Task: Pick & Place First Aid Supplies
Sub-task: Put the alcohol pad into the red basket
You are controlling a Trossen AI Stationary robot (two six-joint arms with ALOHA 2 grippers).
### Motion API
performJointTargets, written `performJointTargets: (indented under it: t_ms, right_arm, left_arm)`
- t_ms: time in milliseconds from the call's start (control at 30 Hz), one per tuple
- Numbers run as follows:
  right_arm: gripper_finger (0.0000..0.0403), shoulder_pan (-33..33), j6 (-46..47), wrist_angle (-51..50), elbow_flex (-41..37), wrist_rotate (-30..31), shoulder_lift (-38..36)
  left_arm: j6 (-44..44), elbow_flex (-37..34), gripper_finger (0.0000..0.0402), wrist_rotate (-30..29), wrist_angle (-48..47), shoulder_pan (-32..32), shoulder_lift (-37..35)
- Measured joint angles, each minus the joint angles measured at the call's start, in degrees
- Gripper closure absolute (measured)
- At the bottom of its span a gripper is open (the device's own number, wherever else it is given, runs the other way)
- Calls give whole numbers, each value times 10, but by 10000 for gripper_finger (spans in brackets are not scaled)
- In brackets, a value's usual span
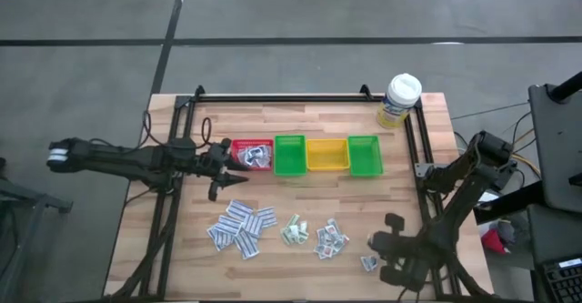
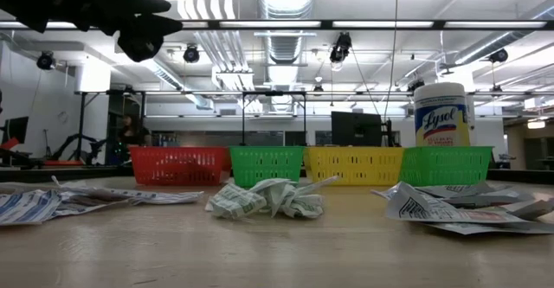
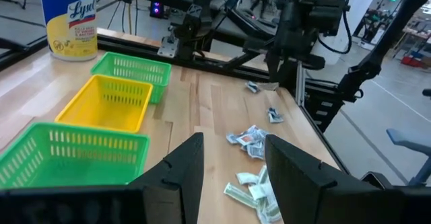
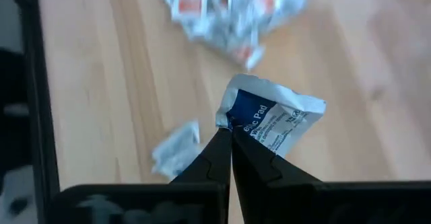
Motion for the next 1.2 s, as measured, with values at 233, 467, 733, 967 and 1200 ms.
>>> performJointTargets:
  t_ms: [233,467,733,967,1200]
  right_arm:
    - [395,0,-118,61,0,155,-44]
    - [395,-19,-321,203,-3,222,-57]
    - [395,-82,-542,373,-33,172,-58]
    - [395,-188,-660,456,-59,26,-58]
    - [395,-297,-762,602,-93,-150,-59]
  left_arm:
    - [-1,0,250,7,64,-1,62]
    - [-1,0,250,47,168,-8,123]
    - [2,0,250,66,266,-23,175]
    - [14,0,250,66,308,-37,198]
    - [29,0,250,66,329,-46,204]
